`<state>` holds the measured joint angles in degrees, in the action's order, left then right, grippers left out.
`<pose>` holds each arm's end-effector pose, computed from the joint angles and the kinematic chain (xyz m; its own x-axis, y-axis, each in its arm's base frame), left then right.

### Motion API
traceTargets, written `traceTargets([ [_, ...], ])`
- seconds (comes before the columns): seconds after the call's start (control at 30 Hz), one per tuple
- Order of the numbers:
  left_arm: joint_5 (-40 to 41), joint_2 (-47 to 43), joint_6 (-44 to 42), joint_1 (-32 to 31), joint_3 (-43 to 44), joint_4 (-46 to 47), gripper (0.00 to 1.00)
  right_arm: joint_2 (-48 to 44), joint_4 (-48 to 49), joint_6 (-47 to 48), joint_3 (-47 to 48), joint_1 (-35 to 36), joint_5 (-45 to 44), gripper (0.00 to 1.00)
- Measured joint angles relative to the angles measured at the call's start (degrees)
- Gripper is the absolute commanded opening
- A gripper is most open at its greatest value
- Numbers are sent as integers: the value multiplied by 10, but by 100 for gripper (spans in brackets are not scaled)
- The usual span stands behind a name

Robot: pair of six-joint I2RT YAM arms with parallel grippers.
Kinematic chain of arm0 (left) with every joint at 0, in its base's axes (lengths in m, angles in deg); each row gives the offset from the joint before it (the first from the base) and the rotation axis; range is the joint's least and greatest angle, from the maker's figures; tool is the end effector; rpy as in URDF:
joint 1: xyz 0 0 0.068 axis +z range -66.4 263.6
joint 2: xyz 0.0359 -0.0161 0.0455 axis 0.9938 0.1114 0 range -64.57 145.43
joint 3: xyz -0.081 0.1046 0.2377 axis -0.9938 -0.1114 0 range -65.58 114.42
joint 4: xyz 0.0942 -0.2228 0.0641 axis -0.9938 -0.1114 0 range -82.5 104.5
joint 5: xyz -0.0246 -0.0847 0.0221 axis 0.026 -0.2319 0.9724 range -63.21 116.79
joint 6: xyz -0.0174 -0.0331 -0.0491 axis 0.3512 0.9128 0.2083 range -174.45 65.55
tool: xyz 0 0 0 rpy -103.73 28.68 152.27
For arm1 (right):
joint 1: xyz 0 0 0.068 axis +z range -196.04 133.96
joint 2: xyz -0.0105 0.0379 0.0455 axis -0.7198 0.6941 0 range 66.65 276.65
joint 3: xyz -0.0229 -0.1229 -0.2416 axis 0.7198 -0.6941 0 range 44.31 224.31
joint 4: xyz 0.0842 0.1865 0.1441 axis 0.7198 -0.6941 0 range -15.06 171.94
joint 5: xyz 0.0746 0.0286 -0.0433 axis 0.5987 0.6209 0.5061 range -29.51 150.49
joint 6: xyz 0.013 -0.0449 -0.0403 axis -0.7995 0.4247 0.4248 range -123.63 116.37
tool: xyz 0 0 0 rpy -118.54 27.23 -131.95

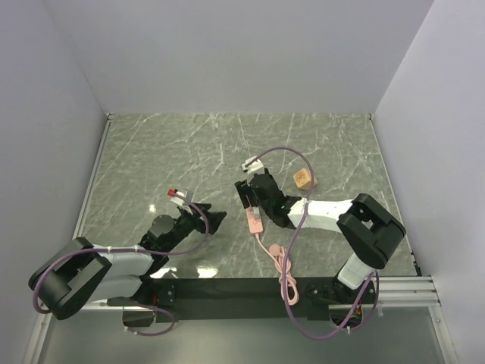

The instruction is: Insert the plug

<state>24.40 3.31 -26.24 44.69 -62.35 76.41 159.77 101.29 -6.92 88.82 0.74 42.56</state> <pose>0.1507 -0.1242 0.1667 -0.3447 -0.3286 -0.8793 0.5641 0.6762 -0.4738 0.2410 0.2356 0.1834 -0.3634 -0.3069 -0.8796 -0.4894 0.8663 -0.1001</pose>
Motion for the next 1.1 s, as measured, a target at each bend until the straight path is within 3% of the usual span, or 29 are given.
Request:
traceTargets([
  [0.37, -5, 9, 0, 2, 0, 7, 79, -3, -2, -11, -7, 6, -3, 0],
  [0.77, -9, 12, 0, 3, 0, 9, 79, 3, -187, -30, 91, 9, 19, 0],
  [1.1, -8, 12, 0, 4, 0, 13, 79, 57, -247, -23, 162, 8, 21, 0],
])
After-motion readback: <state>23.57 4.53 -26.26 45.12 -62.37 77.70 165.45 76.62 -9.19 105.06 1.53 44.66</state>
